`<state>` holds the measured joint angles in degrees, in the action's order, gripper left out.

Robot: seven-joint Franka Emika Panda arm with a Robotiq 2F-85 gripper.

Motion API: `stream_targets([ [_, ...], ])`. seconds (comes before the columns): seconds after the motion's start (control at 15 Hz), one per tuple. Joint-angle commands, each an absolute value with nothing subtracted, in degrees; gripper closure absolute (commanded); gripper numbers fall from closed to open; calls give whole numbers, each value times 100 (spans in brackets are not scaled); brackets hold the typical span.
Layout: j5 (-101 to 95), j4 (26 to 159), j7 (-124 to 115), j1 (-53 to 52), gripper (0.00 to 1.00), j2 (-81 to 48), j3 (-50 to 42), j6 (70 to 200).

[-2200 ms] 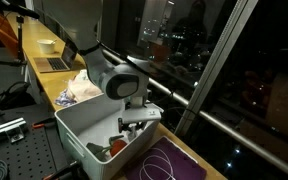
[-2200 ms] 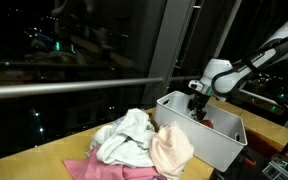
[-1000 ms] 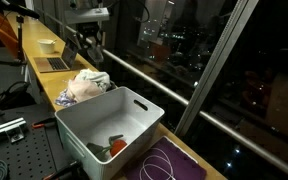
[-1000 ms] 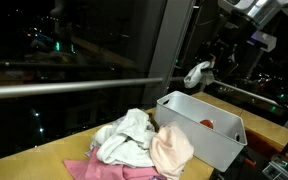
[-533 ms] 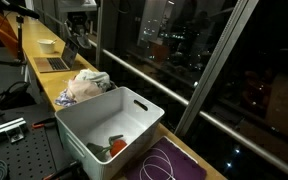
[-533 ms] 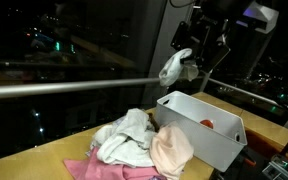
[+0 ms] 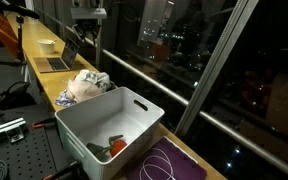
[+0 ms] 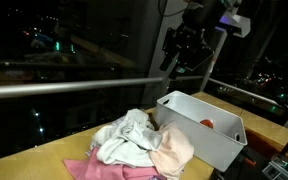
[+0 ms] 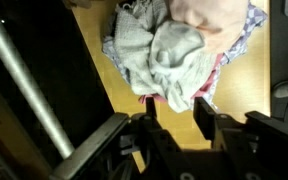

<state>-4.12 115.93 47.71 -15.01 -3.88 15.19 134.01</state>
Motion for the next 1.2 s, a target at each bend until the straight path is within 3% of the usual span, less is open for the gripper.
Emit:
stream_targets([
  [0.0,-267,12258,5193,-1065,23,-38,1205,13528],
  [0.2,-221,12934,5440,-641,2,141,811,13820],
  [0.27,-194,13146,5558,-502,0,163,665,13953],
  [0.67,261,14152,6680,249,0,-92,-135,15030],
  [1.13,560,14386,7368,659,0,-764,-228,15810],
])
